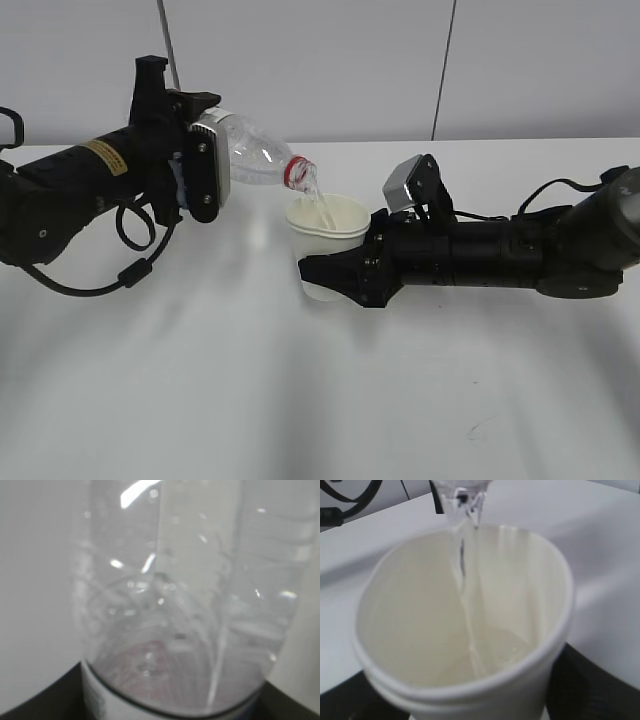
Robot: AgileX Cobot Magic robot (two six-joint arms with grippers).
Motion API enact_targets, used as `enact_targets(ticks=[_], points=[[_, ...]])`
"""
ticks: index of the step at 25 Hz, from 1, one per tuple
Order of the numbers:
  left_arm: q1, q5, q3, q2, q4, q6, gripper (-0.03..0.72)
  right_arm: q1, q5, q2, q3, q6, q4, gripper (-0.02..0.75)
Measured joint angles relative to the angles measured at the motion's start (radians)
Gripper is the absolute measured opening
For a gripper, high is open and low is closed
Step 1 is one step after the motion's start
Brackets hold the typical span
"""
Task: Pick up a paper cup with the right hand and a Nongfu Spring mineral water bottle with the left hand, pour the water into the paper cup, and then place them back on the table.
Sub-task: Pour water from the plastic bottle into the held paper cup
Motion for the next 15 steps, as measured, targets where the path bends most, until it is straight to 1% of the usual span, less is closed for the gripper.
enact_targets(ticks=[15], points=[[0.000, -0.001, 0.000, 0.000, 0.000, 0.001, 0.403, 0.000, 0.003, 0.000, 0.000, 0.000, -0.004, 0.517]])
